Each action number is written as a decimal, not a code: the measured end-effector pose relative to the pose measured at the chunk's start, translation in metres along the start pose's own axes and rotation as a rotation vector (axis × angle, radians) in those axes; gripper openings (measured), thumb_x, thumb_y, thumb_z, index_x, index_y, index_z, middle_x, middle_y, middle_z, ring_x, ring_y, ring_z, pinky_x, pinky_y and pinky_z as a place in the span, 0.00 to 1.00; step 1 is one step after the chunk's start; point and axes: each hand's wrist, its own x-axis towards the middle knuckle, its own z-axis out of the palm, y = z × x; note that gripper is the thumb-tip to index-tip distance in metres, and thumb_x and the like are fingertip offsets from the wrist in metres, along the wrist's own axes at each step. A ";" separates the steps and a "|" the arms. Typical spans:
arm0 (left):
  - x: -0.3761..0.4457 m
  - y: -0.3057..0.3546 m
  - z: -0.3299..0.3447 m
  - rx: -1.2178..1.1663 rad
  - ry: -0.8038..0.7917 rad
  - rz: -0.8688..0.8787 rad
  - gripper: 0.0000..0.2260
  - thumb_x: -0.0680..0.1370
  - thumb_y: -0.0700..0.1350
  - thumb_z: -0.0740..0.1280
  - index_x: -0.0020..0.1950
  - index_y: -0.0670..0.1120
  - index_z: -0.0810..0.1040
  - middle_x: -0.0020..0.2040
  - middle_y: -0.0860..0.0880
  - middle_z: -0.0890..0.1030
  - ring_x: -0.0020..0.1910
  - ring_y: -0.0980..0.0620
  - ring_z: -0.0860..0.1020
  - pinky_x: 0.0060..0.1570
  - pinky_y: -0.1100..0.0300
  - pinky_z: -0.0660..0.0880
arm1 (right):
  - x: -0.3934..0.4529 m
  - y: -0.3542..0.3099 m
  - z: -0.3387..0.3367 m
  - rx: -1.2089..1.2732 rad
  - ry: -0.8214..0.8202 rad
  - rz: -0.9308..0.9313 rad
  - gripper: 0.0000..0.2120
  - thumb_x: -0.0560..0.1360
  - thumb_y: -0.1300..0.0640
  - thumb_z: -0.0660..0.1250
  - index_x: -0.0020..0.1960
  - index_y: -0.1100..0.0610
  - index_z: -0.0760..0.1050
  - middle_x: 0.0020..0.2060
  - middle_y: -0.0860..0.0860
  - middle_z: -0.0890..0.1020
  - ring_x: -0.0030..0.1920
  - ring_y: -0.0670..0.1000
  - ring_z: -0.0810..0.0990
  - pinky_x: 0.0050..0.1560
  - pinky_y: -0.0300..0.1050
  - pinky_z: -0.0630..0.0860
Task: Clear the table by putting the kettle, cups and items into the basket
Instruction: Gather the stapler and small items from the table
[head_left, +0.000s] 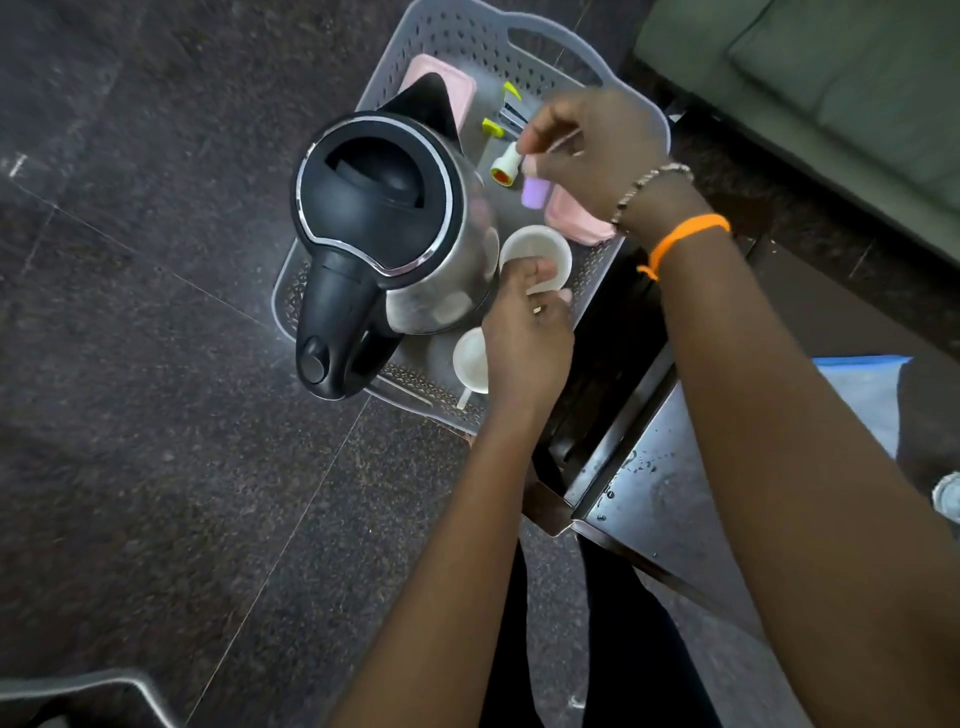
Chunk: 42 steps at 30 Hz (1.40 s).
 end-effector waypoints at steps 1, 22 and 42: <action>0.001 -0.001 -0.002 0.038 0.007 -0.005 0.11 0.74 0.33 0.62 0.54 0.44 0.74 0.46 0.55 0.77 0.40 0.56 0.76 0.48 0.62 0.72 | 0.008 -0.002 0.006 -0.082 -0.006 -0.021 0.10 0.71 0.65 0.66 0.52 0.63 0.80 0.43 0.53 0.81 0.45 0.38 0.80 0.44 0.29 0.71; -0.051 0.002 0.045 0.098 0.055 0.073 0.06 0.76 0.35 0.62 0.49 0.44 0.75 0.41 0.51 0.76 0.41 0.53 0.75 0.48 0.61 0.73 | -0.134 0.077 -0.034 0.027 0.094 0.158 0.08 0.71 0.63 0.66 0.47 0.59 0.82 0.34 0.51 0.81 0.31 0.38 0.77 0.36 0.28 0.67; -0.228 -0.126 0.292 0.764 -0.756 0.034 0.07 0.77 0.40 0.61 0.50 0.47 0.78 0.44 0.51 0.76 0.45 0.52 0.76 0.38 0.70 0.67 | -0.426 0.438 -0.047 -0.074 0.097 0.943 0.17 0.74 0.59 0.62 0.63 0.56 0.72 0.74 0.57 0.61 0.75 0.57 0.55 0.71 0.49 0.60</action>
